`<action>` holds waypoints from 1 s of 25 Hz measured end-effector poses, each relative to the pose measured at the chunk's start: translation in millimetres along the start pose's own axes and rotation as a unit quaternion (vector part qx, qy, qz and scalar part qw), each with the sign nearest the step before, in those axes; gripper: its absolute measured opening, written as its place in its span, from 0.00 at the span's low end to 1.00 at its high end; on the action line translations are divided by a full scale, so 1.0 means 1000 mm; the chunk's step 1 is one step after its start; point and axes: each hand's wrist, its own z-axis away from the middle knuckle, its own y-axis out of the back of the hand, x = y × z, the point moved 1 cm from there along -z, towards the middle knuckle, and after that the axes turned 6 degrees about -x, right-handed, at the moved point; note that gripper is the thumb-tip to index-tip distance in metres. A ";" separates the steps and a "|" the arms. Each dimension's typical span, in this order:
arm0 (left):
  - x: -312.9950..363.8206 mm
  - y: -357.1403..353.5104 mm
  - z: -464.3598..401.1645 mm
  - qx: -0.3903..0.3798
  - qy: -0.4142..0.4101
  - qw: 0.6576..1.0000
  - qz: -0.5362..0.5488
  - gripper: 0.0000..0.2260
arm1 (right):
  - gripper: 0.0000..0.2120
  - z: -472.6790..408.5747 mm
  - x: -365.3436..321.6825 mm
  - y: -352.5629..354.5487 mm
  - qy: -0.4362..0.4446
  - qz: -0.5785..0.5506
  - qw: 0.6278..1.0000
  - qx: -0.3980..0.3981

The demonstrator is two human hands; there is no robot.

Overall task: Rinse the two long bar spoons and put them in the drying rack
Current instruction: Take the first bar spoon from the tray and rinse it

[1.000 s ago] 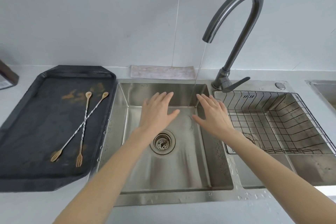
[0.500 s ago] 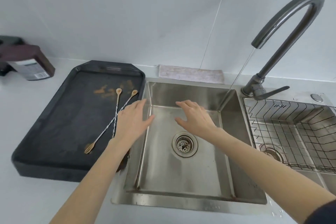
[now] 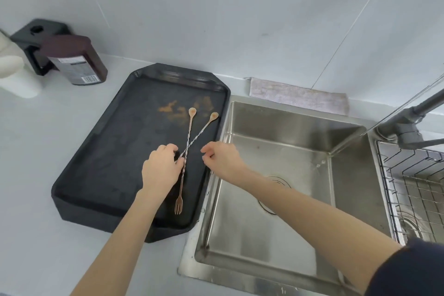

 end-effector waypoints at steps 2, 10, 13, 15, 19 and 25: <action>-0.003 -0.004 -0.004 0.004 0.003 1.000 0.006 0.14 | 0.14 -0.012 -0.004 -0.006 -0.015 -0.029 0.999 -0.004; 0.001 -0.005 -0.006 0.032 -0.005 0.999 0.032 0.09 | 0.11 -0.042 -0.009 -0.016 -0.065 0.000 0.998 0.002; 0.002 -0.008 -0.006 0.005 0.001 1.000 0.012 0.10 | 0.12 -0.045 -0.012 -0.020 -0.080 0.029 0.996 -0.008; 0.005 -0.009 -0.007 -0.002 0.011 1.000 -0.015 0.10 | 0.12 -0.046 -0.013 -0.020 -0.086 0.024 0.996 -0.009; 0.010 -0.007 -0.004 0.008 0.024 0.999 -0.022 0.09 | 0.11 -0.043 -0.014 -0.017 -0.090 0.001 0.996 -0.019; 0.025 0.006 0.007 0.030 0.003 0.999 0.043 0.10 | 0.09 -0.032 -0.015 -0.003 -0.084 -0.198 0.976 -0.021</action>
